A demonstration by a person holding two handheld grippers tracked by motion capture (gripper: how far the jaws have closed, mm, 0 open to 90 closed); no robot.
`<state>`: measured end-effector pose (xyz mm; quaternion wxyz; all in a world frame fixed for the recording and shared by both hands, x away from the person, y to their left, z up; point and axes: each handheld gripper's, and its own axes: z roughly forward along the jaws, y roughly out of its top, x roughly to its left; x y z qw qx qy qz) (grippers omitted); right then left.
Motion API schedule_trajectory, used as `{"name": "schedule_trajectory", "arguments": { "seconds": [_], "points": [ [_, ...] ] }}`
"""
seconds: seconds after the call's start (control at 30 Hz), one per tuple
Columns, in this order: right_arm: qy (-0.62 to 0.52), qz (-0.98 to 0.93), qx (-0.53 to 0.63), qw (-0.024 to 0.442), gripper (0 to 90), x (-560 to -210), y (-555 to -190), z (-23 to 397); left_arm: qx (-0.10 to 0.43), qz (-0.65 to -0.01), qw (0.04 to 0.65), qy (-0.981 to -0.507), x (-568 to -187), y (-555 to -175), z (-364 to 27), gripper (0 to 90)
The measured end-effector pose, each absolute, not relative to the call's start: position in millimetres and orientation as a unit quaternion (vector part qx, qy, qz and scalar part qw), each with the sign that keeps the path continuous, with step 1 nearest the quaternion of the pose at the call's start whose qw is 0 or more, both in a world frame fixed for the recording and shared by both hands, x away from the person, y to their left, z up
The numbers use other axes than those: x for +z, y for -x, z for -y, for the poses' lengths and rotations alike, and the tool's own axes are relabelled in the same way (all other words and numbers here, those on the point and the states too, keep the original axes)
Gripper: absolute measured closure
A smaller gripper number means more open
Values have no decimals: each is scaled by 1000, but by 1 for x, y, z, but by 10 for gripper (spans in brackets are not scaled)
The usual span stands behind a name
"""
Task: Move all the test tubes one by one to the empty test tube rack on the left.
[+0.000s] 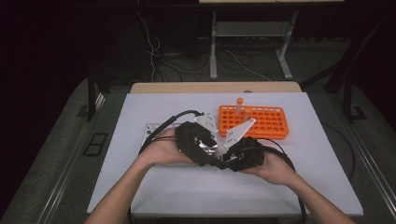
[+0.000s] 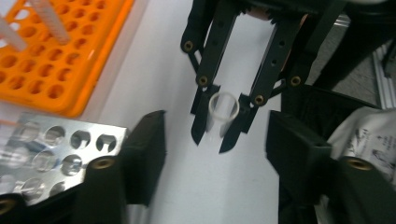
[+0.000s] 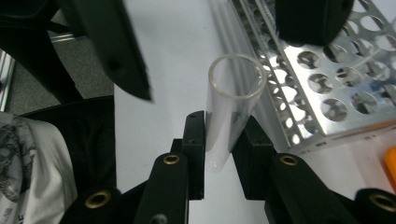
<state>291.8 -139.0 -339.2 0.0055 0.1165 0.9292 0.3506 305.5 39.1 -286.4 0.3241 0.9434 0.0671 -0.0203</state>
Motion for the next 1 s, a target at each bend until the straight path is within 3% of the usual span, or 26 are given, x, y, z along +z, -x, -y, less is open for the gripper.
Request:
{"name": "schedule_trajectory", "arguments": {
  "seconds": [0.27,0.4,0.6,1.0],
  "points": [
    [-105,-930,353,1,747,-340,-287,131,-37,-53,315,-947,-290,-305,-37,671],
    [-107,-926,361,-3,747,-339,-287,130,-42,-48,314,-947,-292,-305,-36,732],
    [-108,-927,360,-6,742,-340,-287,130,-41,-46,312,-948,-293,-305,-36,743],
    [-147,-916,374,10,428,-336,-290,151,-16,-82,326,-942,-277,-314,-58,744]
  ]
}}
